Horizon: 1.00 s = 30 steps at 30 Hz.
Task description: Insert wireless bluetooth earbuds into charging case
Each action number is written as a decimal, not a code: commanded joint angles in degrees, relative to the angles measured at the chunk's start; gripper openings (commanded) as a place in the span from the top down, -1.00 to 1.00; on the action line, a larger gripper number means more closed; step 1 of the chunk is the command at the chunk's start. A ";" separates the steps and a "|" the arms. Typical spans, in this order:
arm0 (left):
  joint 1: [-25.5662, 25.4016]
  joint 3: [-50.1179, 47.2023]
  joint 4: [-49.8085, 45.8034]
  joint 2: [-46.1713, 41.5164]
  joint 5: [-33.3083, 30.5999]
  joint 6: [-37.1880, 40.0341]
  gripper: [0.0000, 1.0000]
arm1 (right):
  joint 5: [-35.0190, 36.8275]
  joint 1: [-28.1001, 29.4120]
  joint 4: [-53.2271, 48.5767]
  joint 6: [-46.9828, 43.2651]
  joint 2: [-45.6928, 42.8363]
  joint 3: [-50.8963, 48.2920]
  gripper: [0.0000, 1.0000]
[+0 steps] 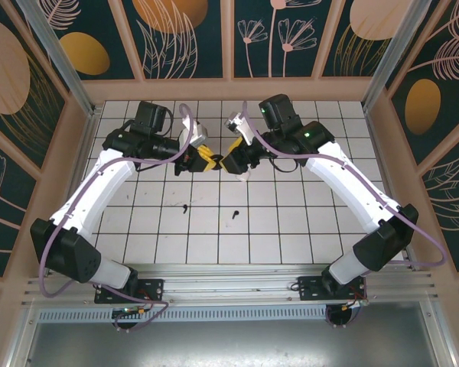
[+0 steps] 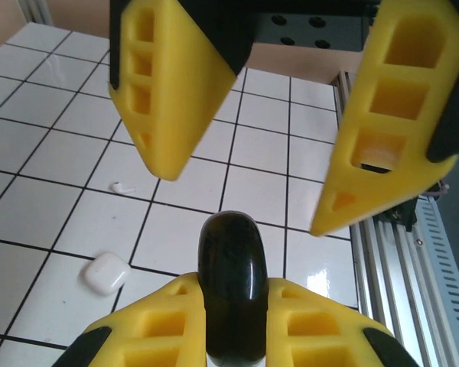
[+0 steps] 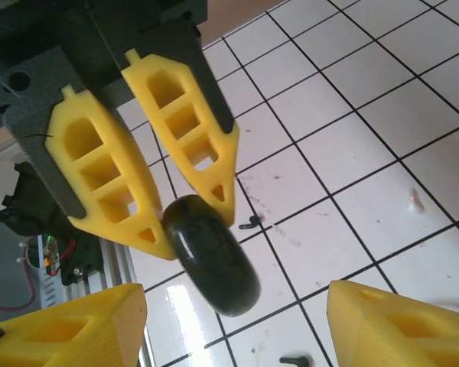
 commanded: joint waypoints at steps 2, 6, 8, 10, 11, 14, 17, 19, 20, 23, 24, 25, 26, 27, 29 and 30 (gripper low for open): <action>-0.15 1.91 -4.80 0.36 3.32 2.91 1.00 | 0.15 1.65 -1.30 -2.62 -0.76 0.88 -0.29; -0.15 3.31 -5.77 0.91 5.40 3.59 1.00 | -2.11 2.46 -0.64 -3.24 -0.53 0.00 -0.30; -0.15 4.10 -8.14 1.22 6.83 4.10 1.00 | -3.63 2.55 -0.49 -3.63 -0.35 -0.21 -0.29; -0.07 4.54 -8.81 1.27 8.05 4.43 1.00 | -5.39 2.63 -0.48 -4.08 -0.14 -0.22 -0.29; -0.10 4.60 -8.90 1.11 8.48 4.54 1.00 | -5.76 2.65 -0.49 -4.22 -0.09 -0.30 -0.29; -0.14 4.56 -9.23 0.63 8.45 4.72 1.00 | -6.06 2.63 -1.06 -4.61 0.31 -0.15 -0.14; -0.18 4.52 -9.52 0.13 8.64 4.91 1.00 | -6.63 2.64 -1.65 -4.79 1.00 0.18 0.22; -0.14 4.50 -9.56 0.00 9.17 4.90 1.00 | -7.71 2.64 -1.11 -4.48 0.97 0.09 0.43; -0.10 4.53 -9.56 -0.06 9.29 4.94 1.00 | -8.48 2.60 -0.56 -4.16 0.98 -0.03 0.51; -0.17 4.72 -9.57 -0.26 9.03 4.92 1.00 | -11.76 2.48 2.55 -2.70 0.22 -1.48 0.69; -0.15 4.92 -9.42 -0.34 8.79 4.86 1.00 | -12.83 2.30 4.61 -1.51 -0.43 -2.69 0.73; -0.15 5.19 -9.21 -0.44 8.39 4.50 1.00 | -13.91 2.08 7.24 -0.07 -1.17 -4.16 0.77; -0.15 5.38 -8.97 -0.59 8.11 4.18 1.00 | -14.79 1.90 9.86 1.53 -1.95 -5.63 0.80; -0.07 5.65 -8.44 -0.74 7.72 3.33 0.99 | -15.87 1.67 13.00 3.60 -2.87 -7.50 0.85; 0.03 5.83 -6.73 -1.12 7.69 1.39 0.99 | -17.35 1.12 18.99 7.67 -4.50 -10.99 0.92; 0.10 5.70 -6.53 -1.37 7.73 0.59 0.97 | -18.27 0.77 22.19 9.63 -5.33 -12.75 0.95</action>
